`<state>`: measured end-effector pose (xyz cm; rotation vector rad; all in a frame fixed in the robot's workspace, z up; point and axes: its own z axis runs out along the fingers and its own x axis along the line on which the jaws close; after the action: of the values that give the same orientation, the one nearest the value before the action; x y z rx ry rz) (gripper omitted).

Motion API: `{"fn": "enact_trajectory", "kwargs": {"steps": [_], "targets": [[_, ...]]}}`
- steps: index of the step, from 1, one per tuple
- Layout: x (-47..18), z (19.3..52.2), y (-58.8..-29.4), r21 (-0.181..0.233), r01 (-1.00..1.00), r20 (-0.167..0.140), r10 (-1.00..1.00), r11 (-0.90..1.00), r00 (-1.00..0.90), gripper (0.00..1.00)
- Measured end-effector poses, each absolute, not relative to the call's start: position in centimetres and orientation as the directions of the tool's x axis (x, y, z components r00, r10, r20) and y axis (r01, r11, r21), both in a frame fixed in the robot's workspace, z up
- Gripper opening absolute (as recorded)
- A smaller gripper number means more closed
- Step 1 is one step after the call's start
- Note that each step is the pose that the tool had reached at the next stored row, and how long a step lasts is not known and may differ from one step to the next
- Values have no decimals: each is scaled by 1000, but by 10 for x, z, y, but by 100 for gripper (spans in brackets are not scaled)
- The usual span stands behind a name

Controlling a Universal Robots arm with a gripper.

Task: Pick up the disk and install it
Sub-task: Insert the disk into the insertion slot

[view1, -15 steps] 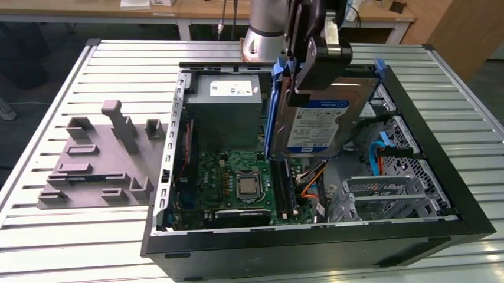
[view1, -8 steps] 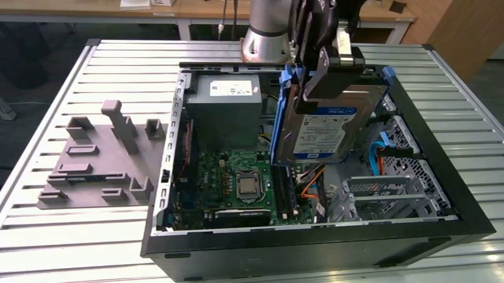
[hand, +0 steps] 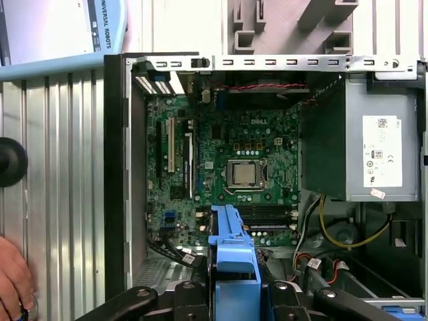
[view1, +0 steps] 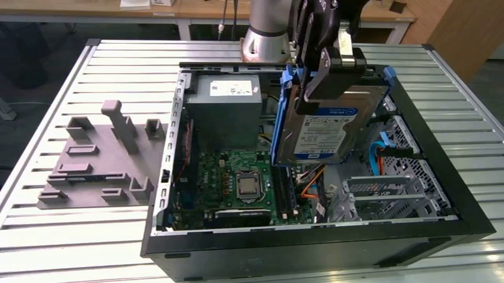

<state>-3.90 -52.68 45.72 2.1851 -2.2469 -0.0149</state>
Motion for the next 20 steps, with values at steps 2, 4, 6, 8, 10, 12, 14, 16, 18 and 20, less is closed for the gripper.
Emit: {"fn": "enact_trajectory", "kwargs": {"steps": [2, 4, 6, 8, 10, 12, 14, 16, 18, 20], "targets": [[-39, 457, -528, 12, -1000, -1, -1000, 28, -28, 36], [-39, 457, -530, 12, -1000, -1, -1000, 28, -28, 36], [-39, 457, -533, 12, -1000, -1, -1000, 28, -28, 36], [-39, 457, -536, 12, -1000, -1, -1000, 28, -28, 36], [-38, 456, -537, 12, -1000, -1, -1000, 28, -28, 36], [-36, 456, -539, 12, -1000, -1, -1000, 28, -28, 36], [-34, 456, -540, 12, -1000, -1, -1000, 28, -28, 36], [-33, 455, -542, 12, -1000, -1, -1000, 28, -28, 36], [-33, 455, -546, 12, -1000, -1, -1000, 28, -28, 36], [-32, 455, -550, 12, -1000, -1, -1000, 28, -28, 36]]}}
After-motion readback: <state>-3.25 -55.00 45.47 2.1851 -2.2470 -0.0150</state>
